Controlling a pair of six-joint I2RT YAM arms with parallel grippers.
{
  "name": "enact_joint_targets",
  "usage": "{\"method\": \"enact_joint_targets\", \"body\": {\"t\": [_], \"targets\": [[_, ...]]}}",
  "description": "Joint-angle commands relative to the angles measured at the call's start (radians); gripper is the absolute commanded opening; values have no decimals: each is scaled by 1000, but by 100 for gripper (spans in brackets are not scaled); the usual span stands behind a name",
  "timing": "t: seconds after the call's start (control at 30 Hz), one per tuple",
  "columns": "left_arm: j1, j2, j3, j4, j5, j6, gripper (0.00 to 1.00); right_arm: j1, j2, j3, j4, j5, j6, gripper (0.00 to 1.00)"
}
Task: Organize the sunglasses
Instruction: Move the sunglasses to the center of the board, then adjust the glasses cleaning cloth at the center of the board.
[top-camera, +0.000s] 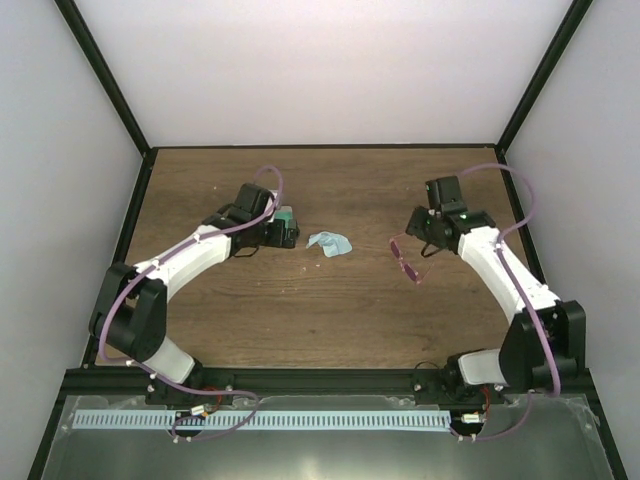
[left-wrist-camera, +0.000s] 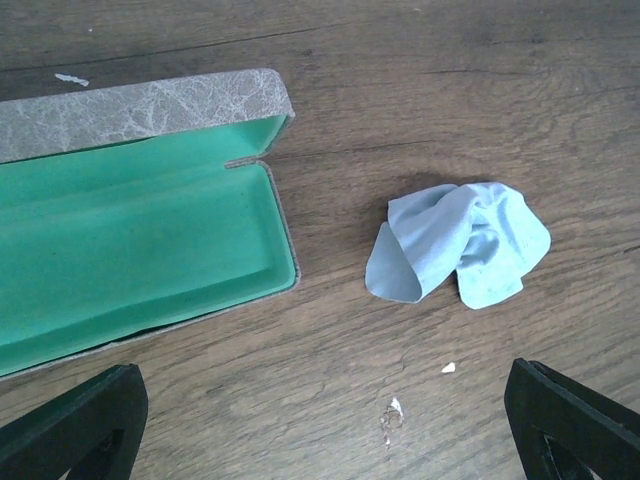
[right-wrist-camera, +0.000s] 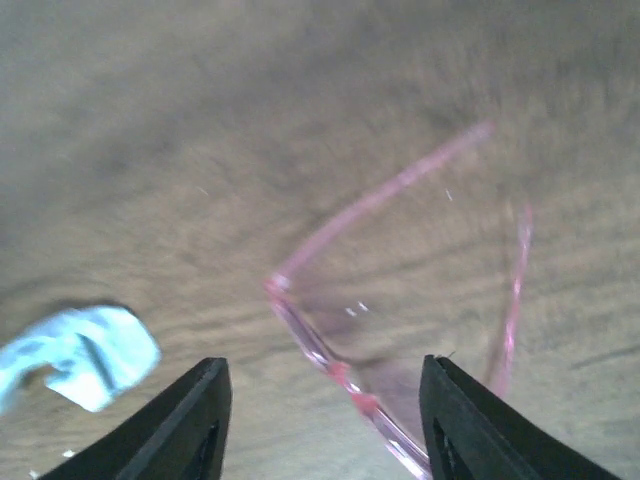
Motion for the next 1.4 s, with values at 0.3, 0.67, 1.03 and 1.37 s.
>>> {"method": "enact_joint_targets", "body": {"t": [0.3, 0.67, 1.03, 1.37], "targets": [[1, -25, 38, 47, 8, 10, 100, 52, -230, -33, 196, 46, 6, 55], [2, -70, -29, 9, 15, -47, 100, 320, 96, -28, 258, 14, -79, 48], [6, -100, -71, 15, 40, -71, 100, 431, 481, 275, 246, 35, -158, 39], [7, -102, -58, -5, 17, -64, 100, 433, 609, 344, 220, 25, -136, 34]]}}
